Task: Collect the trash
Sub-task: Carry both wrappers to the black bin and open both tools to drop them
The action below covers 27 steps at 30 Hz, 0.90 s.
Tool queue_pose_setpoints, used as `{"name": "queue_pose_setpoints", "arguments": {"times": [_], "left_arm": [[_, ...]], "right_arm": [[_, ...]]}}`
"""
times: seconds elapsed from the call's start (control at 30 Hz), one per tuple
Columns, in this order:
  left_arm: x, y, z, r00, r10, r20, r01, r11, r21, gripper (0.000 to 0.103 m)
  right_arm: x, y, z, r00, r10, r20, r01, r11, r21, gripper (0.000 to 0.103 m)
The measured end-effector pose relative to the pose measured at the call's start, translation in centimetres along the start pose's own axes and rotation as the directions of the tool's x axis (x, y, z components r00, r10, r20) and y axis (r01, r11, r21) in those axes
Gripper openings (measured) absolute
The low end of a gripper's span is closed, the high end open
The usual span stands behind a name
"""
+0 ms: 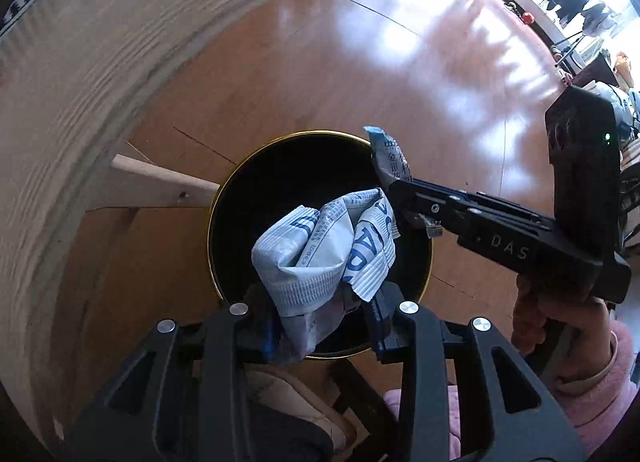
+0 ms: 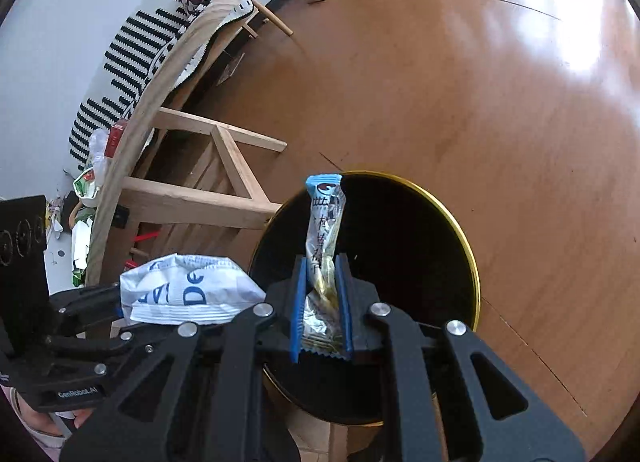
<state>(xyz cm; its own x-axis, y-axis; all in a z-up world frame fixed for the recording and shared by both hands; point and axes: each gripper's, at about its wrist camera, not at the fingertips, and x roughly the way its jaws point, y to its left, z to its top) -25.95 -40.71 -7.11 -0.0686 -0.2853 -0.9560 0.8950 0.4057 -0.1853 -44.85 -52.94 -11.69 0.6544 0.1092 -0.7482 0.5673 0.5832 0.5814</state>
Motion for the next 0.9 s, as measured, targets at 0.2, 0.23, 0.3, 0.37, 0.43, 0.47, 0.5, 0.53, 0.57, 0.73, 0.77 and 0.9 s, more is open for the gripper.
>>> {"name": "queue_pose_setpoints", "arguments": {"times": [0.2, 0.23, 0.3, 0.37, 0.43, 0.47, 0.5, 0.53, 0.57, 0.73, 0.77, 0.9], "left_arm": [[0.4, -1.0, 0.3, 1.000, -0.001, 0.002, 0.001, 1.000, -0.009, 0.033], [0.3, -1.1, 0.3, 1.000, -0.004, 0.000, 0.004, 1.000, -0.013, 0.033], [0.7, -1.2, 0.7, 1.000, -0.005, 0.000, 0.005, 1.000, -0.018, 0.035], [0.5, -1.6, 0.6, 1.000, 0.013, 0.002, -0.013, 1.000, -0.016, 0.048], [0.4, -1.8, 0.5, 1.000, 0.022, 0.015, -0.022, 0.999, -0.025, 0.096], [0.3, -2.0, 0.4, 0.999, 0.023, 0.032, -0.022, 0.999, -0.027, 0.097], [0.2, -2.2, 0.3, 0.999, 0.022, 0.047, -0.022, 1.000, -0.018, 0.097], [0.1, -2.3, 0.3, 0.999, 0.021, 0.049, -0.020, 1.000, -0.006, 0.097], [-0.1, -2.4, 0.2, 0.998, 0.021, 0.053, -0.021, 1.000, 0.006, 0.097], [-5.8, -2.7, -0.3, 0.969, 0.049, 0.243, -0.056, 0.998, 0.023, 0.097], [-8.0, -2.4, -0.6, 0.949, 0.043, 0.313, -0.048, 0.999, 0.009, 0.097], [-17.0, 0.6, -2.3, 0.859, 0.021, 0.511, 0.015, 0.998, -0.066, 0.097]], "right_arm": [[0.8, -0.1, 0.6, 1.000, 0.013, -0.010, -0.013, 1.000, 0.027, 0.015], [0.9, 0.0, 0.6, 1.000, 0.016, -0.012, -0.015, 0.999, 0.034, 0.015], [1.0, 0.1, 1.0, 1.000, 0.020, -0.014, -0.019, 0.999, 0.045, 0.015], [0.9, -0.3, 1.1, 0.999, 0.034, -0.010, -0.034, 0.997, 0.074, 0.021], [0.5, -1.2, 1.4, 0.999, 0.040, -0.008, -0.039, 0.989, 0.145, 0.070], [0.0, -1.8, 1.5, 0.999, 0.037, 0.009, -0.038, 0.982, 0.184, 0.093], [-0.4, -2.0, 1.7, 0.998, 0.046, 0.034, -0.052, 0.977, 0.207, 0.093], [-0.9, -2.3, 1.9, 0.997, 0.048, 0.056, -0.060, 0.973, 0.222, 0.093], [-1.6, -2.6, 2.2, 0.997, 0.022, 0.070, -0.037, 0.973, 0.229, 0.095], [-4.1, -3.2, 2.4, 0.974, -0.176, 0.143, 0.133, 0.954, 0.268, 0.096], [-4.3, -3.0, 2.3, 0.964, -0.213, 0.159, 0.167, 0.951, 0.261, 0.096], [-4.7, -1.5, 2.0, 0.909, -0.347, 0.231, 0.313, 0.934, 0.172, 0.096]]}}
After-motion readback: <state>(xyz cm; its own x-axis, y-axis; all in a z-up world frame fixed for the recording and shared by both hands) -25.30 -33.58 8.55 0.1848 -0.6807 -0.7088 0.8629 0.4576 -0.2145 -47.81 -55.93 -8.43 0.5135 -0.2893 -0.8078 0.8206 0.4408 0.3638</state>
